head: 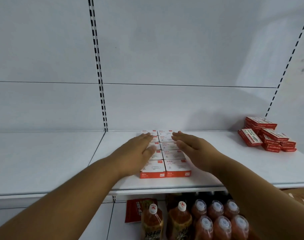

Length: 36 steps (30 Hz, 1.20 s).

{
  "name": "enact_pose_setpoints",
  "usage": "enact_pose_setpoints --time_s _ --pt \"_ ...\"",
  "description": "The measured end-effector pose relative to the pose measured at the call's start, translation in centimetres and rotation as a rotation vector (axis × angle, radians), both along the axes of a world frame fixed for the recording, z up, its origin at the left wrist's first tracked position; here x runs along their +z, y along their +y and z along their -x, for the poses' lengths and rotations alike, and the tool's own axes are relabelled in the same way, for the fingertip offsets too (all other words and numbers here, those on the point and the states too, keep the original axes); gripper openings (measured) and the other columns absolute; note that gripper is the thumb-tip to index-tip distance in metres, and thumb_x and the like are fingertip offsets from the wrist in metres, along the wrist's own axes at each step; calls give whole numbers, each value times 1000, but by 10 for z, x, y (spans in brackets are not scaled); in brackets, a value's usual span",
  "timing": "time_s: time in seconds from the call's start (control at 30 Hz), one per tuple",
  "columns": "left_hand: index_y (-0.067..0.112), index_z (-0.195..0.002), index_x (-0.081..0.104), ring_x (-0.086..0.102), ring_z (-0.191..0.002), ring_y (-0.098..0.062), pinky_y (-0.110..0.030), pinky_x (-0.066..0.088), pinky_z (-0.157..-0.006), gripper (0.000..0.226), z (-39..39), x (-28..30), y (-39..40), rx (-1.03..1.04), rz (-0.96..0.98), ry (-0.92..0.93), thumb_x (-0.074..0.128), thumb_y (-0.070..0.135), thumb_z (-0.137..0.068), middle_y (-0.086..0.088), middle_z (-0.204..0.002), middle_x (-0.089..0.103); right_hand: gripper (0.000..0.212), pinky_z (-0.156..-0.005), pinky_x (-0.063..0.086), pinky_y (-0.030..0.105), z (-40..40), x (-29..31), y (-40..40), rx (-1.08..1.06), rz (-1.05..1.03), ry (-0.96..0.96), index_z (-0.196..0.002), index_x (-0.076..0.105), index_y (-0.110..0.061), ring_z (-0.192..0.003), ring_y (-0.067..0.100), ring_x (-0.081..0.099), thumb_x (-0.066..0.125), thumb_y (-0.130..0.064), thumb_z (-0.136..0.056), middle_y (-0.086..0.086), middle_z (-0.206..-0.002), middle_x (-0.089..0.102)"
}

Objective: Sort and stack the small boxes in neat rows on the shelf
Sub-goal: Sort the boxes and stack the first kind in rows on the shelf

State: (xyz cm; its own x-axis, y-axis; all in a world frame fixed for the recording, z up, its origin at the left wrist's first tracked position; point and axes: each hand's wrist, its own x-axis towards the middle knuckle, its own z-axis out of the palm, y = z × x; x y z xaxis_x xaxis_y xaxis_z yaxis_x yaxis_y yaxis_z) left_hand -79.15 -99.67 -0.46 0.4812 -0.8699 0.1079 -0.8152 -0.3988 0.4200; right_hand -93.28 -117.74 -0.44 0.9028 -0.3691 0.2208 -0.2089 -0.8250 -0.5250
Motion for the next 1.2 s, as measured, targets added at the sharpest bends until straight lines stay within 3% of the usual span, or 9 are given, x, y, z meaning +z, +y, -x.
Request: enact_pose_setpoints --time_s 0.1,0.23,0.33,0.57,0.73,0.83,0.93,1.03,1.2 --pt "23 -157 16 3 -150 -6 -25 3 -119 56 -26 11 -19 22 -41 -18 32 40 -105 8 -164 7 46 -110 9 17 -24 11 -6 -9 149 179 -149 38 -22 -147 6 19 33 -35 -105 -9 -159 28" --pt "19 -157 10 -3 -151 -11 -30 2 -121 57 -43 8 -37 -7 -185 -45 28 38 -106 3 -165 1 41 -112 31 34 -52 10 -10 -41 215 357 -137 47 -14 -137 24 40 31 -31 -105 5 -147 45" --pt "15 -157 10 -4 -151 -13 -29 2 -121 58 -43 -1 -41 -33 -248 -72 27 38 -107 0 -165 1 37 -104 40 35 -56 6 -11 -66 207 354 -132 50 -15 -124 26 52 32 -32 -105 7 -137 54" --pt "14 -157 13 -2 -151 -14 -28 2 -120 57 -48 -7 -47 -42 -251 -110 26 38 -107 -1 -165 3 42 -109 36 37 -60 3 -13 -40 242 375 -139 45 -14 -130 25 47 30 -32 -105 7 -145 48" --pt "22 -155 26 13 -150 -13 -27 9 -119 53 -59 -4 -47 -24 -127 -84 34 38 -105 2 -163 17 40 -106 40 36 -67 9 -20 -75 223 323 -132 54 -13 -125 24 51 36 -34 -103 5 -139 55" --pt "24 -155 25 12 -150 -12 -28 10 -121 53 -67 -3 -56 -19 -63 -122 37 33 -105 4 -164 16 41 -109 34 33 -77 12 -22 -99 254 268 -137 53 -14 -133 22 45 36 -31 -104 3 -145 49" --pt "19 -151 37 19 -149 -14 -26 14 -118 47 -68 -4 -65 -65 -77 -151 38 27 -104 2 -161 26 33 -98 44 35 -86 7 -22 -87 277 281 -116 64 -12 -117 24 56 38 -28 -102 5 -124 63" --pt "16 -137 53 42 -136 -18 -29 32 -111 38 -69 -9 -69 -57 -69 -139 40 26 -103 0 -147 48 34 -98 46 39 -90 2 -24 -76 282 292 -117 64 -10 -113 24 57 38 -26 -101 7 -125 63" --pt "19 -141 52 38 -139 -16 -27 29 -113 41 -71 -12 -69 -63 -52 -141 41 29 -103 4 -151 44 33 -98 45 40 -91 0 -24 -77 299 274 -114 64 -9 -112 24 57 39 -25 -100 6 -122 64"
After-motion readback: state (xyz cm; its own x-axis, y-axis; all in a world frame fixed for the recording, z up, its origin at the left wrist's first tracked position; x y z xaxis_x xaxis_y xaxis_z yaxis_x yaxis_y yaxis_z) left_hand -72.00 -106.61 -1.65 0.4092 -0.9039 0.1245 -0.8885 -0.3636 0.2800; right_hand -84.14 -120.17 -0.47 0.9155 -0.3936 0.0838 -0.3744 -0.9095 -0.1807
